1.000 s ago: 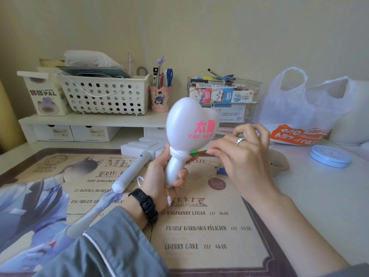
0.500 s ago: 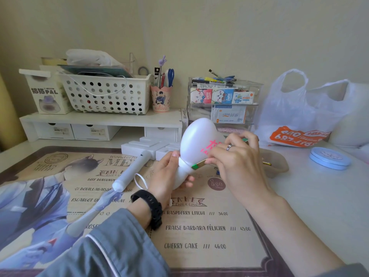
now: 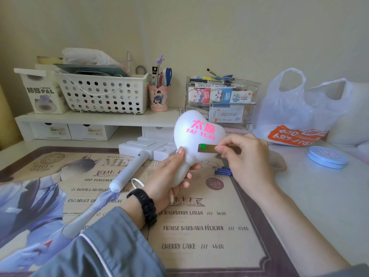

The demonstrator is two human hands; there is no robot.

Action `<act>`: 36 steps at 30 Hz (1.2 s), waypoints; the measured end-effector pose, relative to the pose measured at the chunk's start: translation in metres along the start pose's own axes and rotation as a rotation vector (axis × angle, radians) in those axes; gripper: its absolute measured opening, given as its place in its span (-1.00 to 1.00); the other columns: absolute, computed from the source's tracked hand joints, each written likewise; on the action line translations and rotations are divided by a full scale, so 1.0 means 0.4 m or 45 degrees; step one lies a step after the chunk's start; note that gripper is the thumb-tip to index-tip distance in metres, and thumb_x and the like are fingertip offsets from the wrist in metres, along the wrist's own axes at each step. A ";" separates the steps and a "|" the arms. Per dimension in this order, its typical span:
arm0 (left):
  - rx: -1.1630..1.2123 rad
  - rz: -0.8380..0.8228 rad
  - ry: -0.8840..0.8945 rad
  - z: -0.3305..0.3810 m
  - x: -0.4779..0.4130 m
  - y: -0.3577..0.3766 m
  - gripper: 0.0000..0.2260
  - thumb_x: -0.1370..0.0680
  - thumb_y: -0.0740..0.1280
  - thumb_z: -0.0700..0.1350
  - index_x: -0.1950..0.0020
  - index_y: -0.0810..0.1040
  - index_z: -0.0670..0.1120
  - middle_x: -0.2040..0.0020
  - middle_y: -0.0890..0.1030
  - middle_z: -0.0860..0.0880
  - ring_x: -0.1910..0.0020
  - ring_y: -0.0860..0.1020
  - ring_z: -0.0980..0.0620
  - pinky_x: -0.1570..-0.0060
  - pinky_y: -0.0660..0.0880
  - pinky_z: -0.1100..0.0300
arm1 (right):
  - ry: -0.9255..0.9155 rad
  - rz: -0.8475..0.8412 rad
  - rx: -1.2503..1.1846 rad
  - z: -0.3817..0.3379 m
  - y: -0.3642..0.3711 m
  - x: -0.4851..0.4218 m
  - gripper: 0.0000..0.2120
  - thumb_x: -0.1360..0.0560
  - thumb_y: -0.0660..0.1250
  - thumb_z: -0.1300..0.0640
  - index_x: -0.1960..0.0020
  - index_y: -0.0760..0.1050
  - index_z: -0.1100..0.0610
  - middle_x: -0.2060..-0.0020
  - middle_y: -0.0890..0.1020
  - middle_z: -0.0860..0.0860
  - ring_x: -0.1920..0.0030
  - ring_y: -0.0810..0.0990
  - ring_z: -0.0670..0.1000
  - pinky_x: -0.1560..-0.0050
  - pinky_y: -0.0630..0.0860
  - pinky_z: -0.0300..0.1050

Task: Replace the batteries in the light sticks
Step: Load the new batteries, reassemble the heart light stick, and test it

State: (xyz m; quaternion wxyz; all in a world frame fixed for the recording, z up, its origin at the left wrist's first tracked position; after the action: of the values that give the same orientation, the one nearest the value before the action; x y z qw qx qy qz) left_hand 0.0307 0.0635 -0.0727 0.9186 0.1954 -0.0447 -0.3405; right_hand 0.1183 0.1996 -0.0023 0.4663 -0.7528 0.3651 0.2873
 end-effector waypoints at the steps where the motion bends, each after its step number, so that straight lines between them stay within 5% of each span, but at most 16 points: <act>1: 0.014 -0.001 0.002 0.001 -0.001 0.000 -0.59 -0.56 0.20 0.07 -0.18 0.50 -0.24 0.10 0.62 -0.14 0.46 0.45 0.15 0.54 0.41 0.36 | -0.012 0.011 0.042 0.002 -0.007 -0.001 -0.91 -0.36 0.38 -0.01 0.27 0.61 -0.03 0.46 0.51 -0.16 0.24 0.53 0.07 -0.01 0.40 0.03; 4: -0.045 0.012 0.010 0.000 -0.002 -0.007 -0.60 -0.56 0.20 0.11 -0.11 0.53 -0.21 0.21 0.57 -0.08 0.49 0.43 0.13 0.52 0.37 0.32 | -0.144 0.015 0.281 -0.011 -0.011 0.003 -0.90 -0.36 0.38 -0.01 0.30 0.60 -0.03 0.43 0.48 -0.12 0.19 0.45 0.02 0.04 0.13 -0.18; 11: -0.229 0.122 0.025 -0.006 -0.005 -0.018 -0.54 -0.58 0.17 0.13 0.00 0.57 -0.28 0.42 0.53 -0.07 0.54 0.40 0.03 0.60 0.33 0.29 | -0.409 0.011 0.523 -0.044 0.017 0.021 -0.84 -0.37 0.40 0.02 0.34 0.58 0.06 0.45 0.56 -0.10 0.24 0.47 0.09 0.02 0.23 -0.04; 20: -0.414 0.182 0.088 -0.021 -0.009 -0.028 -0.59 -0.59 0.15 0.15 0.17 0.51 -0.17 0.51 0.39 -0.09 0.53 0.33 -0.02 0.53 0.26 0.26 | -0.305 -0.068 0.413 -0.020 0.044 0.024 -0.87 -0.33 0.42 0.06 0.38 0.56 0.02 0.42 0.46 -0.04 0.30 0.43 0.10 0.19 0.14 -0.10; 32: -0.161 0.194 0.021 -0.015 -0.010 -0.027 -0.56 -0.64 0.05 0.08 -0.15 0.42 -0.30 0.41 0.55 -0.09 0.57 0.35 0.02 0.59 0.25 0.32 | -0.320 0.003 0.357 -0.051 0.048 0.032 -0.86 -0.35 0.43 0.12 0.37 0.54 0.08 0.50 0.51 -0.08 0.33 0.46 0.06 0.16 0.14 -0.14; 36: -0.434 0.289 0.197 -0.014 -0.009 -0.025 -0.77 -0.65 0.09 0.01 0.06 0.36 -0.12 0.27 0.57 -0.17 0.52 0.34 -0.03 0.55 0.26 0.24 | -0.342 -0.093 0.469 -0.037 0.061 0.030 -0.82 -0.37 0.44 0.13 0.37 0.50 0.06 0.45 0.53 -0.06 0.30 0.44 0.10 0.16 0.20 -0.08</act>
State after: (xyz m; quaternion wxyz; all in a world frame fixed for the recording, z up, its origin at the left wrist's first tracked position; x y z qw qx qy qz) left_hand 0.0229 0.0608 -0.0816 0.9715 0.0566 0.0625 -0.2214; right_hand 0.1066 0.1755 -0.0175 0.6503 -0.6226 0.3187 0.2965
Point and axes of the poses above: each hand's wrist, its own x-axis away from the middle knuckle, its own y-axis out of the palm, z = x × y, the point moved 5 cm from there along -x, towards the middle knuckle
